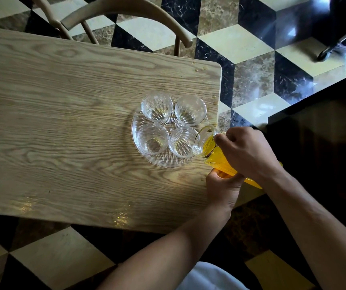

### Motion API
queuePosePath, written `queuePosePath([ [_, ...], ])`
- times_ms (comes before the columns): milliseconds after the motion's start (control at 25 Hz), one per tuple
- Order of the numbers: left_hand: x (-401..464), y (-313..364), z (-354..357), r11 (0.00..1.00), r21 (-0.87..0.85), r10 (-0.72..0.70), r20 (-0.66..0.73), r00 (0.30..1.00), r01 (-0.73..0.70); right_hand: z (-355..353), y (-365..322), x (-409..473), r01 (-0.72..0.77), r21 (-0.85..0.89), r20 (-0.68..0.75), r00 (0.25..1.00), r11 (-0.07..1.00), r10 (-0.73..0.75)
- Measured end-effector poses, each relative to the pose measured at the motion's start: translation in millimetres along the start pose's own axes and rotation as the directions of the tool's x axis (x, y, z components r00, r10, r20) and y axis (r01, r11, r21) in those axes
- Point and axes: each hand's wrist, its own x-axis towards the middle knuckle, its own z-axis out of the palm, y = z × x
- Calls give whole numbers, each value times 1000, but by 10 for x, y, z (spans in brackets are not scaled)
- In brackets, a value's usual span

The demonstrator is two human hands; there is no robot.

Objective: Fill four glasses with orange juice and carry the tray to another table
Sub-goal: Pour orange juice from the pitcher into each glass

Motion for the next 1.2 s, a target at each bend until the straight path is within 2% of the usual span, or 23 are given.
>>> queuePosePath([
  [280,8,-22,-9,1000,-25,-13,53,998,15,31,-26,22,26,-65,3,1000,998,-26],
  [800,-32,-71,47,995,-22,-91,69,993,93,18,-28,13,33,-138,-18,999,990,-36],
  [1200,-23,-116,99,994,-75,-77,71,995,82,-26,-91,20,13,-181,-6,1000,983,-15],
])
